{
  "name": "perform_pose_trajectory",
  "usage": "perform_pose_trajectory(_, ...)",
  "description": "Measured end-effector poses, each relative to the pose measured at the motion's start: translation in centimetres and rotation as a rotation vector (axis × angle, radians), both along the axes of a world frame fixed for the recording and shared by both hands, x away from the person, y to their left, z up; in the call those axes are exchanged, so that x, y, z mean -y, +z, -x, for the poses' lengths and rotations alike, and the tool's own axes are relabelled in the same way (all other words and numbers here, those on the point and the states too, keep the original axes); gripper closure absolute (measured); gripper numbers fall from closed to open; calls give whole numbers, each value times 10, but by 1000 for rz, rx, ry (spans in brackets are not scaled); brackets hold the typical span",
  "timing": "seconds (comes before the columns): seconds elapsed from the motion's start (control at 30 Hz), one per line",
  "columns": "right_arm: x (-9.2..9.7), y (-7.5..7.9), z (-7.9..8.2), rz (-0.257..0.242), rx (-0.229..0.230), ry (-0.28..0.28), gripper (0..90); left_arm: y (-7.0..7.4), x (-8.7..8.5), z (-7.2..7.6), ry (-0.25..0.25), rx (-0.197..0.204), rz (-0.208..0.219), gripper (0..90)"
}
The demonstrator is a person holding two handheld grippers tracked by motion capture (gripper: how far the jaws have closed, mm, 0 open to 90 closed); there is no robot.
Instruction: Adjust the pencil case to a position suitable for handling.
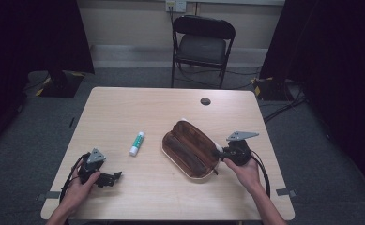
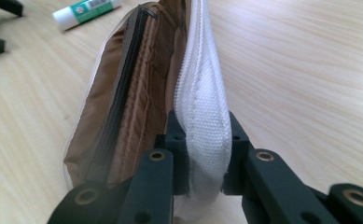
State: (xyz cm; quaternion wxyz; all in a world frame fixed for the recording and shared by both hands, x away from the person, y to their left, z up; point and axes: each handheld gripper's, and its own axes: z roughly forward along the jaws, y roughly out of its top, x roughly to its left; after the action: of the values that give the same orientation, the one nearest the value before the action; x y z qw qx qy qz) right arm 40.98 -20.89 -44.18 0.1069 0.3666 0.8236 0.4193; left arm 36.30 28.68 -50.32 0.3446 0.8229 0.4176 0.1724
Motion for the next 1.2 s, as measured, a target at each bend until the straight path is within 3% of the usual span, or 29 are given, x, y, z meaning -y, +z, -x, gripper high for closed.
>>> perform_pose_trajectory(0.4,-11,0,16,5,0,83,777,0,0,0,2,1,3,0)
perform_pose_trajectory(0.87,-26,-3,27,-20,-8,242,779,0,0,0,1,0,2,0)
perform_pose_trajectory(1.1,-35,-4,20,-18,11,227,768,0,0,0,0,0,0,0)
perform_pose_trajectory(1.2,-34,-6,19,-19,5,197,678,0,0,0,0,0,0,0)
